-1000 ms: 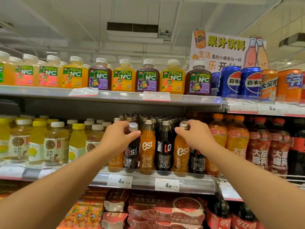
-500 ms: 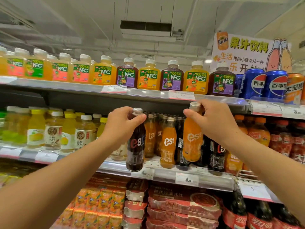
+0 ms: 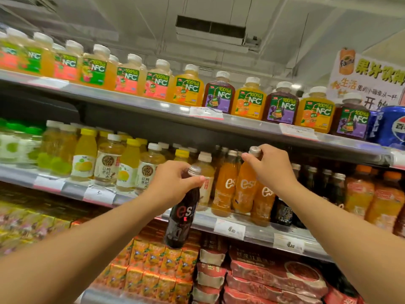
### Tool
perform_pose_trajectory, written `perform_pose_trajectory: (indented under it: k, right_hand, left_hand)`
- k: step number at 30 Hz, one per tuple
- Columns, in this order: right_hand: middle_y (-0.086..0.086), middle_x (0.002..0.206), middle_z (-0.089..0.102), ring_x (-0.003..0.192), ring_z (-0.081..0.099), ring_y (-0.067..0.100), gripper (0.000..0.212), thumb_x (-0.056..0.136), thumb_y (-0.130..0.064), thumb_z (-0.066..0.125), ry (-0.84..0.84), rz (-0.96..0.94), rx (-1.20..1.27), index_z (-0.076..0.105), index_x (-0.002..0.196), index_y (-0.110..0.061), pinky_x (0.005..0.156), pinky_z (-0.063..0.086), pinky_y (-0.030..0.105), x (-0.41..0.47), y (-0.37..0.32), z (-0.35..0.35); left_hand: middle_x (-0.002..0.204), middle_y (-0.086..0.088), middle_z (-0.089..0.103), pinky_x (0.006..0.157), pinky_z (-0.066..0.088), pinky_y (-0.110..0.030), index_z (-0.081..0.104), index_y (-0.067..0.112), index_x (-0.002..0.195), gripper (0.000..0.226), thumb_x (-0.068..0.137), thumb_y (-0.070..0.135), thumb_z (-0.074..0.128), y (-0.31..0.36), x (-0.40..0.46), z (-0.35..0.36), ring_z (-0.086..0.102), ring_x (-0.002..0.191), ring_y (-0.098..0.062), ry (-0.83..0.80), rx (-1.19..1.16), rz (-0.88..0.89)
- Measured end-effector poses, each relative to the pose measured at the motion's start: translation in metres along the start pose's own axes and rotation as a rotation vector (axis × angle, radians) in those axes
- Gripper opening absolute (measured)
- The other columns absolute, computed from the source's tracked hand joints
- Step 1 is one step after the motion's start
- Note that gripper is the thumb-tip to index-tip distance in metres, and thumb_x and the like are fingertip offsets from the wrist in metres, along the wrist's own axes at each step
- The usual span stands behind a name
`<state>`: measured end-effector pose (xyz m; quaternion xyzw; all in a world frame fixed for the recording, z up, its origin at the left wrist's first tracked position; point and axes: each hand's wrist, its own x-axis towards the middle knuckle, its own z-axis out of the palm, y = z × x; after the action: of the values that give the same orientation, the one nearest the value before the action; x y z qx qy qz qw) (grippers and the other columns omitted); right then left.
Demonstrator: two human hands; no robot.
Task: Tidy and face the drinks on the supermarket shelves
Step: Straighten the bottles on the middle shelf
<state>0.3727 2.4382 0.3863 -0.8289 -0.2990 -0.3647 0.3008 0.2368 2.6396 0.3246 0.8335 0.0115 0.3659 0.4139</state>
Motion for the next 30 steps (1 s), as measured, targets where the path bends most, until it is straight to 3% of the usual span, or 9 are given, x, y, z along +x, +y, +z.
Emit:
perform_pose_trajectory:
  k: [12, 18, 22, 25, 27, 28, 30]
  right_hand:
    - [0.003, 0.082, 0.059, 0.074, 0.057, 0.017, 0.035, 0.097, -0.043, 0.051, -0.128, 0.264, -0.114, 0.059, 0.101, -0.009, 0.059, 0.041, 0.029, 0.021, 0.015, 0.03]
    - [0.01, 0.072, 0.061, 0.06, 0.058, 0.02, 0.032, 0.1, -0.041, 0.047, -0.268, 0.436, -0.121, 0.053, 0.098, -0.009, 0.051, 0.045, 0.028, 0.038, 0.009, 0.032]
    - [0.012, 0.081, 0.062, 0.06, 0.061, 0.019, 0.032, 0.1, -0.039, 0.047, -0.29, 0.5, -0.108, 0.049, 0.113, -0.01, 0.042, 0.042, 0.025, 0.04, 0.004, 0.038]
    - [0.014, 0.094, 0.063, 0.072, 0.067, 0.025, 0.032, 0.101, -0.03, 0.051, -0.303, 0.498, -0.162, 0.05, 0.125, -0.009, 0.057, 0.058, 0.032, 0.037, 0.001, 0.039]
    - [0.012, 0.093, 0.065, 0.074, 0.068, 0.023, 0.039, 0.1, -0.033, 0.05, -0.268, 0.469, -0.124, 0.049, 0.129, -0.007, 0.067, 0.059, 0.032, 0.031, 0.001, 0.036]
    - [0.012, 0.1, 0.066, 0.082, 0.069, 0.023, 0.046, 0.1, -0.037, 0.05, -0.232, 0.431, -0.099, 0.045, 0.134, -0.006, 0.069, 0.057, 0.03, 0.026, 0.001, 0.033]
    - [0.011, 0.13, 0.059, 0.114, 0.061, 0.026, 0.057, 0.099, -0.039, 0.051, -0.132, 0.276, -0.05, 0.035, 0.146, -0.011, 0.083, 0.05, 0.03, 0.008, -0.002, 0.025]
  left_hand:
    - [0.08, -0.006, 0.071, 0.071, 0.057, -0.053, 0.068, 0.01, 0.079, 0.038, 0.081, 0.048, 0.07, -0.021, 0.006, 0.009, 0.069, 0.08, -0.02, -0.042, -0.103, -0.014]
    - [0.078, -0.002, 0.072, 0.069, 0.058, -0.051, 0.07, 0.015, 0.077, 0.03, 0.082, 0.045, 0.07, -0.021, 0.008, 0.016, 0.07, 0.079, -0.019, -0.042, -0.118, -0.019]
    - [0.078, -0.001, 0.073, 0.069, 0.059, -0.051, 0.07, 0.014, 0.078, 0.031, 0.082, 0.045, 0.071, -0.019, 0.01, 0.02, 0.07, 0.079, -0.017, -0.049, -0.134, -0.03]
    - [0.074, 0.005, 0.072, 0.068, 0.06, -0.045, 0.069, 0.019, 0.072, 0.028, 0.082, 0.044, 0.071, -0.017, 0.011, 0.023, 0.069, 0.073, -0.009, -0.047, -0.138, -0.035]
    - [0.074, 0.005, 0.072, 0.069, 0.061, -0.045, 0.068, 0.019, 0.071, 0.028, 0.082, 0.045, 0.071, -0.014, 0.011, 0.026, 0.07, 0.073, -0.009, -0.054, -0.146, -0.037]
    - [0.075, 0.003, 0.072, 0.069, 0.06, -0.046, 0.069, 0.018, 0.073, 0.029, 0.082, 0.045, 0.071, -0.013, 0.01, 0.028, 0.07, 0.075, -0.011, -0.061, -0.146, -0.036]
    - [0.076, 0.0, 0.072, 0.07, 0.06, -0.047, 0.07, 0.015, 0.078, 0.031, 0.081, 0.046, 0.071, -0.007, 0.009, 0.034, 0.07, 0.076, -0.014, -0.077, -0.135, -0.02]
